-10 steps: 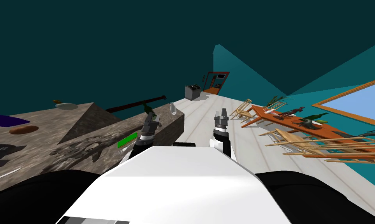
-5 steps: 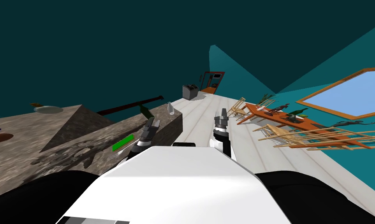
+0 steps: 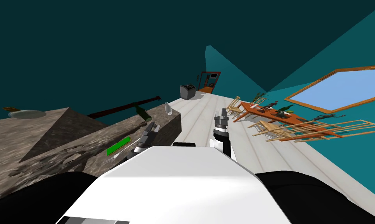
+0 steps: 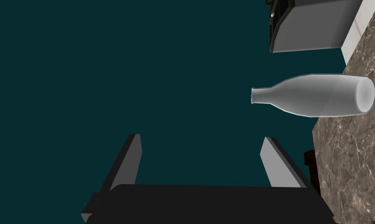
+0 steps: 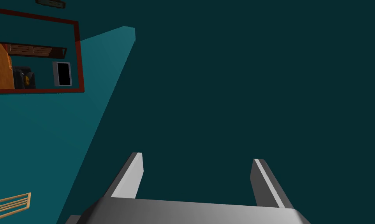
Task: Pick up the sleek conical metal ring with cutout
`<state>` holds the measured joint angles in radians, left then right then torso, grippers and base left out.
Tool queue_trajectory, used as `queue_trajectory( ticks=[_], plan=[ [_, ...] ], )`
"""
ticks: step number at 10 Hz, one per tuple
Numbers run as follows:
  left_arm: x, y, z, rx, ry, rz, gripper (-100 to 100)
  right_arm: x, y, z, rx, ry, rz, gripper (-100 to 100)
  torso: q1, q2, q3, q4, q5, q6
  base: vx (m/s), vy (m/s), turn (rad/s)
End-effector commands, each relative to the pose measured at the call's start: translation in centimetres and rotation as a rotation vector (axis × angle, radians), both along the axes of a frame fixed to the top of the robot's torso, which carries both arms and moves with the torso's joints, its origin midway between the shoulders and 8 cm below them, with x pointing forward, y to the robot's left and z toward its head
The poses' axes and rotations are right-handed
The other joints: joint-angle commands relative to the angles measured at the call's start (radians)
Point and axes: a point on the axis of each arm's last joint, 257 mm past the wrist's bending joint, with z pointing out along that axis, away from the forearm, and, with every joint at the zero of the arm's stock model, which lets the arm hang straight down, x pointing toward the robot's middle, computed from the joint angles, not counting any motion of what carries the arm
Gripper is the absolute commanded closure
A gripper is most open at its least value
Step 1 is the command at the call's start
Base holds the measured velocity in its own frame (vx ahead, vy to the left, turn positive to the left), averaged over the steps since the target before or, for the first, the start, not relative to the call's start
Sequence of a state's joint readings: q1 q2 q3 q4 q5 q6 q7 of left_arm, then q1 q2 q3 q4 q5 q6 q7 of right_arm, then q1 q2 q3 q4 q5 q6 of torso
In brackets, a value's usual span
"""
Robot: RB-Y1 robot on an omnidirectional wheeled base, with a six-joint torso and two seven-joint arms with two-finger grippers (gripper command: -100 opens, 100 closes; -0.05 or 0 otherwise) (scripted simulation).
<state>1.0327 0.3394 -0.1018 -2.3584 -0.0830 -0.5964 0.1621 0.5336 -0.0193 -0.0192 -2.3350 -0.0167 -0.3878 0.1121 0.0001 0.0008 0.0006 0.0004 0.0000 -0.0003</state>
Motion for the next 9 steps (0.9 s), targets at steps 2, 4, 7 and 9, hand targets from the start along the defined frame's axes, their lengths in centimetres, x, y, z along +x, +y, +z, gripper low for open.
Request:
queue_trajectory(
  ticks=[2,4,7,9],
  plan=[
    [-1.2,0.2,-1.5,-0.007,0.064,-0.006,-100,0.0,0.0,0.0,0.000,0.000,0.000,0,0.000,0.000,0.000,0.000,0.000,0.000,-0.005,-0.006,-0.111],
    [-2.2,0.3,-2.7,-0.015,0.121,-0.011,-100,0.0,0.0,0.0,0.000,0.000,0.000,0,0.000,0.000,0.000,0.000,0.000,0.000,-0.006,-0.005,-0.128],
    [-4.1,0.6,-4.9,-0.029,0.224,-0.021,-100,0.0,0.0,0.0,0.000,0.000,0.000,0,0.000,0.000,0.000,0.000,0.000,0.000,0.000,-0.003,-0.133],
    [-5.3,0.9,-6.1,-0.036,0.282,-0.021,-100,0.0,0.0,0.0,0.000,0.000,0.000,0,0.001,-0.001,0.000,0.000,0.000,0.000,0.006,0.004,-0.142]
  ],
)
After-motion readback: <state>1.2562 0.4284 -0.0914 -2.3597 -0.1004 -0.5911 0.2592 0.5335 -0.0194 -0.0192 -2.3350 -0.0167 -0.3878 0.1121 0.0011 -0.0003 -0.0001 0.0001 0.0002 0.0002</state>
